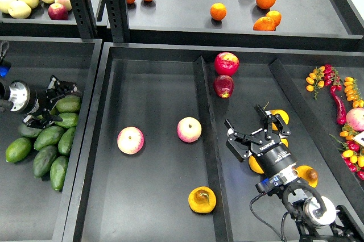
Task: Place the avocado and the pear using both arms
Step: 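Raise the left gripper away from the avocado bin, then move the right gripper down to the yellow-orange pear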
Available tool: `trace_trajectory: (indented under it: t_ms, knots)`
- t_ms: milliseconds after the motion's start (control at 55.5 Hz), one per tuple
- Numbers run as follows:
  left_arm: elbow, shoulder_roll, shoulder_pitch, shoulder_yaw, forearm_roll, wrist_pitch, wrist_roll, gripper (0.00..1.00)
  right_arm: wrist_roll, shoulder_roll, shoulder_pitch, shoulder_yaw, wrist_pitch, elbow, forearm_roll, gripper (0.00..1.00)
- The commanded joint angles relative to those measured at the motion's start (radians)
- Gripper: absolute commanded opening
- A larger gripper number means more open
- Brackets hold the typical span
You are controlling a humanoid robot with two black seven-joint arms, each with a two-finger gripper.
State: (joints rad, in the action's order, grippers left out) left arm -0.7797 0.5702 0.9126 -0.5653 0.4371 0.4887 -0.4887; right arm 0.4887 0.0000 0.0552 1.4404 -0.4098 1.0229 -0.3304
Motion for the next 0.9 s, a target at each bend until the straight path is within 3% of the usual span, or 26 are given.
trace_trajectory:
  t_ms: [0, 162, 180, 270, 541, 883]
  knots:
    - [0.005, -0.019, -0.008, -0.134, -0.138, 0.0, 0.0, 0.99, 0.0, 0.0, -0.003, -0.001, 0.0, -0.004, 0.001, 1.0]
    - [0.002, -0.068, -0.078, -0.295, -0.354, 0.0, 0.0, 0.99, 0.0, 0.0, -0.005, -0.02, 0.0, -0.006, 0.004, 1.0]
    - [0.0, -0.084, -0.121, -0.373, -0.403, 0.0, 0.0, 0.99, 0.0, 0.0, -0.006, -0.021, 0.0, -0.007, 0.005, 1.0]
    - [0.0, -0.133, -0.19, -0.481, -0.451, 0.0, 0.0, 0.99, 0.0, 0.0, -0.006, -0.032, 0.0, -0.011, 0.005, 1.0]
    - [-0.111, -0.41, -0.514, -0.916, -0.48, 0.0, 0.0, 0.99, 0.0, 0.0, -0.001, -0.097, 0.0, -0.012, 0.007, 1.0]
    - [-0.323, -0.57, -0.788, -1.078, -0.483, 0.0, 0.0, 0.99, 0.0, 0.0, 0.015, -0.233, -0.021, -0.006, 0.007, 1.0]
